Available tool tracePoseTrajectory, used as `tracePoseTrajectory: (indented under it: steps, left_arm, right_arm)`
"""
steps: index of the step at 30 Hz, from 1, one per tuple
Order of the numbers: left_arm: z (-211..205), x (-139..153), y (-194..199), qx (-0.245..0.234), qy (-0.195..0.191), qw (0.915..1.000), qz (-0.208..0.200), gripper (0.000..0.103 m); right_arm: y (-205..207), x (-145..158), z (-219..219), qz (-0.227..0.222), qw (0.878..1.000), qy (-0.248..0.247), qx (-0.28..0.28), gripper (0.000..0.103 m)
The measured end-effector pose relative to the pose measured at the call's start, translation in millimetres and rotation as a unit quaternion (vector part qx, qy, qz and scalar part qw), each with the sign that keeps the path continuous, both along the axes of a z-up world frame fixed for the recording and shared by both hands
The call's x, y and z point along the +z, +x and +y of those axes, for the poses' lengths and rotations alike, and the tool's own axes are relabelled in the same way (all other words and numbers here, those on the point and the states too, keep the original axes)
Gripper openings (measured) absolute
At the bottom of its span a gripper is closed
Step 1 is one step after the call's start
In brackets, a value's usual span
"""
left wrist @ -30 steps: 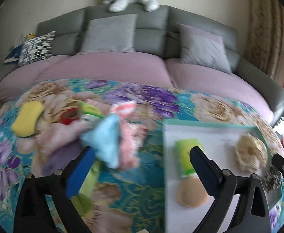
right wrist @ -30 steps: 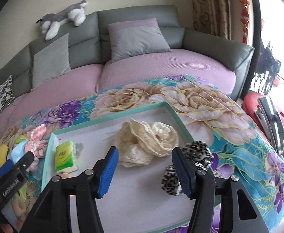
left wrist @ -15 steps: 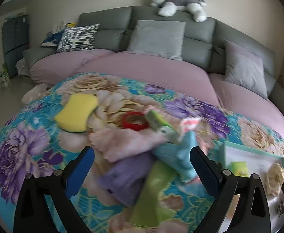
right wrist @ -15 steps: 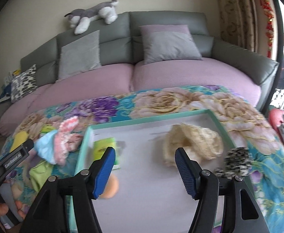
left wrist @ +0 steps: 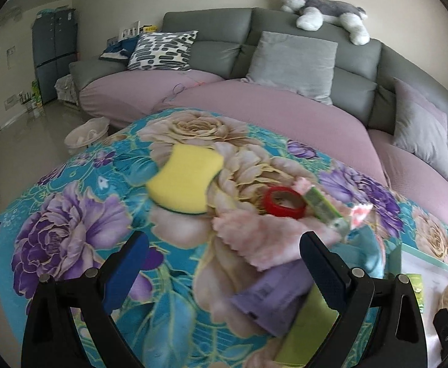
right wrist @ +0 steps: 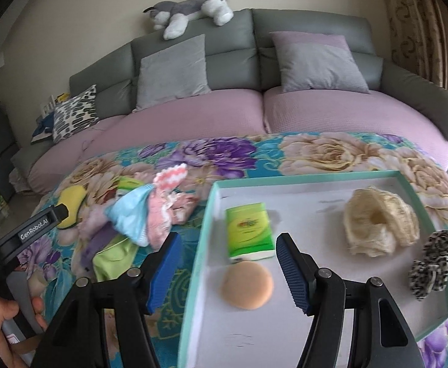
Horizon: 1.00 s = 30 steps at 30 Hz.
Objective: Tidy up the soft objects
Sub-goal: 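Move both tools back toward the remaining pile of soft items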
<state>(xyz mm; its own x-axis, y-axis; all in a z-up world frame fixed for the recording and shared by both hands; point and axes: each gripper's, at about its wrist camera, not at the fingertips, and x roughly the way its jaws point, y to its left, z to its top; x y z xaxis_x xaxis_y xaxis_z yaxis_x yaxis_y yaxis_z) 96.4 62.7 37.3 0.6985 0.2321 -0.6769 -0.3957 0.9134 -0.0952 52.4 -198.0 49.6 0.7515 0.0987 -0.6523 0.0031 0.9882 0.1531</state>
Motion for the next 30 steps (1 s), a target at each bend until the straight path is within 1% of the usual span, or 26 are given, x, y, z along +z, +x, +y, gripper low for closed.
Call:
tracePoseTrajectory:
  steps: [7,14,18,24,30]
  left_arm:
    - [17.8,-7.8,1.1,0.009,-0.009,0.9998,0.015,0.099]
    - [36.9,-4.7,-5.7,0.032,-0.018,0.9993,0.003,0.099]
    - [48.0,-4.2,-8.5,0.044,-0.02,0.9988,-0.001,0.099]
    - [51.4,-10.9,-4.4,0.032,-0.033,0.9988,0.017,0.099]
    - [43.2,-14.8,5.1,0.01,-0.025,0.9991,0.033,0.099]
  right_arm:
    - [8.0,-6.9,20.2,0.009,1.0,0.0,0.018,0.068]
    - [18.1,-14.2,34.2,0.02,0.999,0.03,0.033,0.068]
    - [21.8,-16.7,47.1,0.023,0.998,0.029,0.048,0.068]
    - [24.7,-18.6,64.4,0.023,0.996,0.046,0.076,0.068]
    - [33.7,-19.4,68.7,0.017,0.996,0.051,0.071,0.067]
